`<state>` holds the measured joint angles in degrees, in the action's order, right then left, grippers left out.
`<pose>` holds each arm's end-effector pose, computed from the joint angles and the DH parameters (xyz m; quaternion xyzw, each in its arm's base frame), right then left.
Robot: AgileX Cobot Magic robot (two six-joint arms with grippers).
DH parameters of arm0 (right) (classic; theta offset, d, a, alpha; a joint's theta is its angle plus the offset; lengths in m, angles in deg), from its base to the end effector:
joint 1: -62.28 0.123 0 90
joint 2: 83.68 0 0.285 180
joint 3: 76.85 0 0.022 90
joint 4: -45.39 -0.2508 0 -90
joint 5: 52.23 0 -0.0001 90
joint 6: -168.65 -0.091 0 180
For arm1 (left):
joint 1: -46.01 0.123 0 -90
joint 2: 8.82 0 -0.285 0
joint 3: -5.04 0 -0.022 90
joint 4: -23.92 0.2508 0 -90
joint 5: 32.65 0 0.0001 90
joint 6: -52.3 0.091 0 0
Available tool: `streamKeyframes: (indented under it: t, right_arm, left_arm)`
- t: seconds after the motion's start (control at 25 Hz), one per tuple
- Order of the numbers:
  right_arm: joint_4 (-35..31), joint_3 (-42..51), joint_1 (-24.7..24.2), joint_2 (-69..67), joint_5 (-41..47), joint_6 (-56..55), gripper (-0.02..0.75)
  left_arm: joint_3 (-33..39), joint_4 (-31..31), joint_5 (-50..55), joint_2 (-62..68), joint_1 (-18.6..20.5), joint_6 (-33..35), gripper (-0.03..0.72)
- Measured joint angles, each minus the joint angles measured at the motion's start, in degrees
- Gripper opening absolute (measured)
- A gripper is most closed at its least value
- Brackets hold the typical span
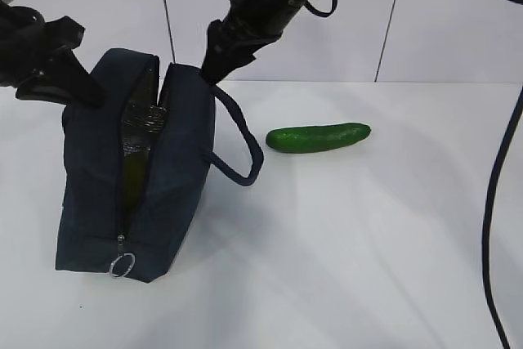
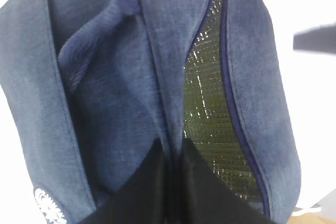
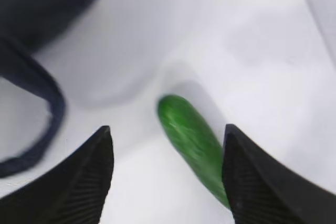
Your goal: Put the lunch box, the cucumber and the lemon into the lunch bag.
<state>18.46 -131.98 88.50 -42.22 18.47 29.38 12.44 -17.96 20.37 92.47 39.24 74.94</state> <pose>0.4303 0.2553 0.2897 -0.5013 0.8048 0.2021 0.2453 0.3268 -0.0877 0.2741 0.0727 0.9342 -0.2925 0.1906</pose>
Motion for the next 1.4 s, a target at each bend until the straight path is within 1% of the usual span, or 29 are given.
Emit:
streamKeyframes:
  t: [0.28, 0.4, 0.48, 0.56, 0.68, 0.84, 1.0, 1.08, 1.28, 1.4]
  right_arm:
    - [19.02, -0.21, 0.00, 0.00, 0.46, -2.64, 0.508]
    - [26.03, -0.21, 0.00, 0.00, 0.58, -2.64, 0.508]
    - [29.61, -0.21, 0.00, -0.11, 0.58, -2.18, 0.507]
    - [31.61, -0.21, -0.52, -0.08, 0.58, -0.63, 0.507]
    - [32.02, -0.21, -1.52, -0.27, 0.58, 1.65, 0.508]
    - [31.50, -0.21, -4.41, -1.11, 0.58, 4.78, 0.508]
    - [25.44, -0.21, -7.56, -2.81, 0.58, 11.60, 0.508]
    - [23.52, -0.21, -8.58, -3.56, 0.58, 15.17, 0.508]
    - [22.17, -0.21, -9.10, -6.84, 0.58, 22.75, 0.508]
    - [21.78, -0.21, -9.10, -8.50, 0.47, 24.87, 0.508]
  left_arm:
    - [0.00, 0.08, 0.00, 0.00, 0.00, 0.00, 0.008]
    - [0.00, 0.08, 0.00, 0.00, 0.00, 0.00, 0.008]
    - [0.00, 0.08, 0.00, 0.00, 0.00, 0.00, 0.008]
    - [0.00, 0.08, 0.00, 0.00, 0.00, 0.00, 0.008]
    - [0.00, 0.08, 0.00, 0.00, 0.00, 0.00, 0.008]
    - [0.00, 0.21, 0.00, 0.00, 0.00, 0.00, 0.008]
    - [0.00, 0.95, 0.00, 0.00, 0.00, 0.00, 0.008]
    - [0.00, 1.25, 0.00, 0.00, 0.00, 0.00, 0.008]
    - [0.00, 1.35, -0.11, 0.00, 0.00, 0.00, 0.008]
    - [0.00, 1.48, -0.56, 0.00, 0.00, 0.00, 0.008]
